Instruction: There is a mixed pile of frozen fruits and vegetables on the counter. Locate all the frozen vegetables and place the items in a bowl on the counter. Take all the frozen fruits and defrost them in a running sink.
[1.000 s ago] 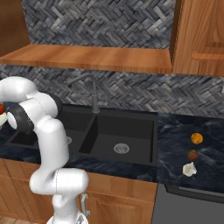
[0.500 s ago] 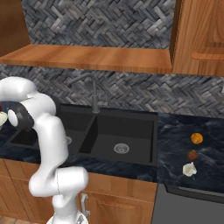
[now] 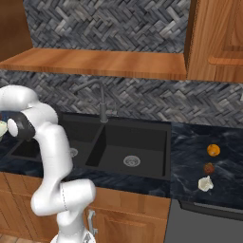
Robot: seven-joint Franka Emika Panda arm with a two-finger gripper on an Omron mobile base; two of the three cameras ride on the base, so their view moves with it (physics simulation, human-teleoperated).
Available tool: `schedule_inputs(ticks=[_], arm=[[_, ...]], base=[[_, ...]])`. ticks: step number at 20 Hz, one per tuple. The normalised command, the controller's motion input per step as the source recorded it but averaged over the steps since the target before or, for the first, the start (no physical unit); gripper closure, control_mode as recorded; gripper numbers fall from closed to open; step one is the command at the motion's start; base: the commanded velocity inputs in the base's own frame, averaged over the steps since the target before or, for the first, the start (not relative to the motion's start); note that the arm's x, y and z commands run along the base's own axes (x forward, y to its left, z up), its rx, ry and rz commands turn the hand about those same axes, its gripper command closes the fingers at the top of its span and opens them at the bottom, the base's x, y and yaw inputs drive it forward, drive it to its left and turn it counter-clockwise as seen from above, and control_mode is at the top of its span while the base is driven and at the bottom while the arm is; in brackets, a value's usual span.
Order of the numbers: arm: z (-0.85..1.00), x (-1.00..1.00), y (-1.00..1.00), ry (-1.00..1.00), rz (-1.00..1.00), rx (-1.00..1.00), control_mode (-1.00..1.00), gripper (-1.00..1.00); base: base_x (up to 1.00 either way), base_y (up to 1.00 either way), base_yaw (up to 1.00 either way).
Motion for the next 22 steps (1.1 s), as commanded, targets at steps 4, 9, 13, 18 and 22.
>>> schedule_inputs(ticks=[4,9,13,18,22], arm=[[-0.17,0.02,0.17,0.03,0.00,0.00,-1.00,1.00],[-0.20,0.02,0.15,0.02,0.00,0.00,-1.00,1.00],[-0.24,0.03,0.15,0.00,0.00,0.00,-1.00,1.00],[-0.21,0.05,0.15,0.00,0.00,0.00,-1.00,1.00],[-0.19,0.05,0.15,0.00,0.00,0.00,-1.00,1.00]], base=[[0.00,0.00,0.00],[0.00,0.00,0.00],[0.00,0.00,0.00],[0.00,0.00,0.00],[0.00,0.00,0.00]])
